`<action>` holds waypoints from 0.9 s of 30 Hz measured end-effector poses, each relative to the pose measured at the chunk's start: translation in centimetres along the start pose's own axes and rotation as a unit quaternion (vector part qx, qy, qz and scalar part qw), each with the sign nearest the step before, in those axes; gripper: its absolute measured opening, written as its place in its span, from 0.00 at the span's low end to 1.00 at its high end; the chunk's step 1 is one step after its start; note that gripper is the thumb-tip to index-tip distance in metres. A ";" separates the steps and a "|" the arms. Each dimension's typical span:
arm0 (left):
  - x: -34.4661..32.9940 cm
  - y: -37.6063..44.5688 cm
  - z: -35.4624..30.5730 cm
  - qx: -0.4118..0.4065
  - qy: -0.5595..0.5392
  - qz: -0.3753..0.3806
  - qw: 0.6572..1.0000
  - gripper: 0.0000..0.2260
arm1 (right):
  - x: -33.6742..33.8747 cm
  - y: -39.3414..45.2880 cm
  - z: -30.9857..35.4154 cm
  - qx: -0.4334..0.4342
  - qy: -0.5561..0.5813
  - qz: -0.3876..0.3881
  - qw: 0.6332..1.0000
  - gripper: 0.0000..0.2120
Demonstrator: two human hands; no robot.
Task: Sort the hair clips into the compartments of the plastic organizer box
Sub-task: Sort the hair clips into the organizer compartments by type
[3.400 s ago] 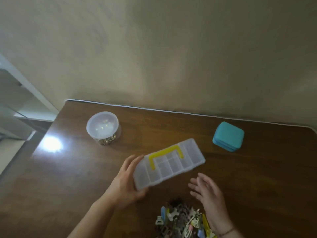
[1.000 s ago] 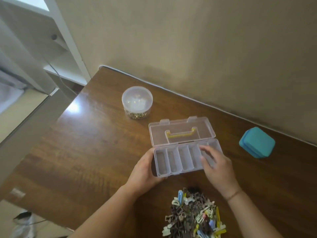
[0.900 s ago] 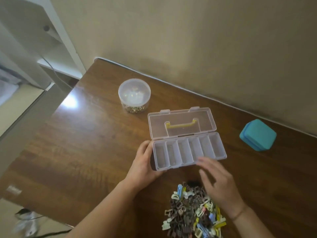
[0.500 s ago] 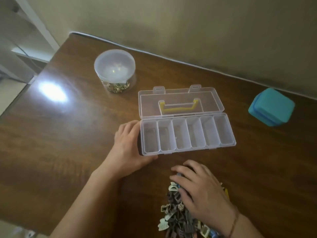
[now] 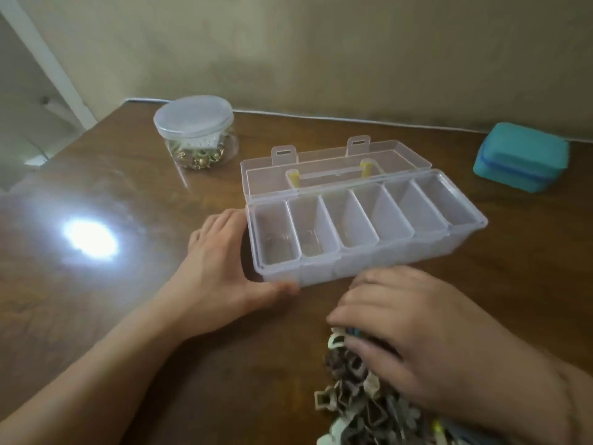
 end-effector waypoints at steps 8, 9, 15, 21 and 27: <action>0.4 -1.2 -0.7 0.044 -0.118 -0.034 0.991 0.49 | 0.1 -0.1 0.6 -0.132 -0.005 -0.035 0.991 0.05; 0.5 -1.2 -0.6 0.057 -0.155 -0.045 0.985 0.50 | 0.0 -0.1 0.7 -0.140 -0.011 -0.033 0.989 0.05; 0.9 0.0 -1.6 0.021 -0.221 0.016 0.975 0.45 | 0.7 -1.2 -0.1 -0.171 0.011 -0.003 0.985 0.12; 1.1 0.9 -0.9 -0.010 -0.188 0.044 0.981 0.43 | 0.8 -1.5 -1.5 -0.195 0.031 0.010 0.980 0.14; 1.3 0.4 -0.5 -0.034 -0.217 0.038 0.975 0.42 | 0.0 -0.8 -1.4 -0.157 0.000 0.093 0.983 0.18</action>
Point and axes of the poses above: each hand's wrist, its own y-axis towards the middle knuckle, its own x-axis out of the back of the hand, z = x × y, the point moved 9 cm from there along y, towards the middle knuckle, and after that the axes turned 3 degrees about -y, right-handed, at the moved point
